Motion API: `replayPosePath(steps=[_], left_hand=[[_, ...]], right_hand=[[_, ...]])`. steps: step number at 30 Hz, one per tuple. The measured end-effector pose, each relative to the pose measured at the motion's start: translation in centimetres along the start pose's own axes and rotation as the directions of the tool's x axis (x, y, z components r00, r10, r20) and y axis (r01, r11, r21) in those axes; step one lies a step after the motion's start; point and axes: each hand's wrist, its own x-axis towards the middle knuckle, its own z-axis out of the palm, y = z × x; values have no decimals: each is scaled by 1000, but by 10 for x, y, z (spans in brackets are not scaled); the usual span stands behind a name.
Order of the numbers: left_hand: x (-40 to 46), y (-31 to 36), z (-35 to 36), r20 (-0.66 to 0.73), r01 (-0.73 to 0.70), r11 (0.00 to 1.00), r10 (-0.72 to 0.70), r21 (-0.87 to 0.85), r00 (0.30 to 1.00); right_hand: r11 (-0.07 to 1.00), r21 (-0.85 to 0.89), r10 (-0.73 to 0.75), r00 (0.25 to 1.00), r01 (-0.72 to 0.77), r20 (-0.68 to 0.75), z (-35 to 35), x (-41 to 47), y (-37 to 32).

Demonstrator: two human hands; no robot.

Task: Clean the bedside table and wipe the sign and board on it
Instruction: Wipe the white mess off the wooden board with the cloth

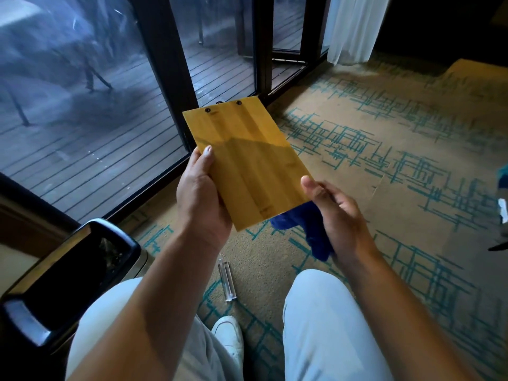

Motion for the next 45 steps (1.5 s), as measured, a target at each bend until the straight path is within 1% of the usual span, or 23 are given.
replayPosePath(steps=[3,5,7,10,12,16,19,21,24,26,27,29,31,33,36,38,42,45], left_hand=[[1,2,0,63,-18,999,15,44,998],[1,2,-2,95,-72,986,58,153,994],[-3,2,-3,109,-145,946,117,292,987],[-11,-6,-7,146,-230,872,184,431,972],[-17,-11,-9,180,-253,841,188,478,966],[-22,-13,-14,214,-253,845,169,471,962],[-14,-14,-19,191,-250,856,181,452,965],[-4,-21,-20,143,-207,889,162,408,976],[13,-36,-20,82,-83,961,64,265,995],[30,-49,-24,69,-21,982,8,189,998],[36,-56,-26,67,-14,984,2,179,998],[48,-74,-32,55,-2,984,-8,177,998],[53,-87,-42,44,20,985,-28,170,999],[74,-117,-47,82,95,981,-110,171,991],[80,-135,-56,87,134,981,-147,138,985],[86,-157,-62,85,168,974,-182,149,980],[92,-201,-82,8,266,942,-273,207,962],[91,-227,-99,-40,356,908,-357,219,933]], right_hand=[[983,167,62,995,-74,77,4,3,2],[956,269,89,991,-114,102,4,4,-1],[944,311,80,991,-110,110,3,3,-5],[937,335,60,990,-102,131,1,6,-1],[933,349,43,988,-93,149,0,10,2],[939,324,49,978,-113,201,-3,17,9],[949,294,41,969,-113,243,-2,25,16],[951,284,47,962,-126,267,-6,30,21],[970,204,64,944,-135,323,-20,38,29],[977,162,82,951,-135,298,-34,44,40],[982,133,97,964,-133,247,-43,46,47],[984,115,123,984,-138,132,-63,48,63],[986,84,138,986,-146,98,-73,43,78],[983,87,159,987,-161,25,-89,48,105],[978,97,182,983,-183,17,-96,41,117],[978,72,199,980,-197,-28,-104,36,129],[971,46,239,964,-235,-119,-125,22,154],[966,33,260,955,-258,-141,-135,15,165]])
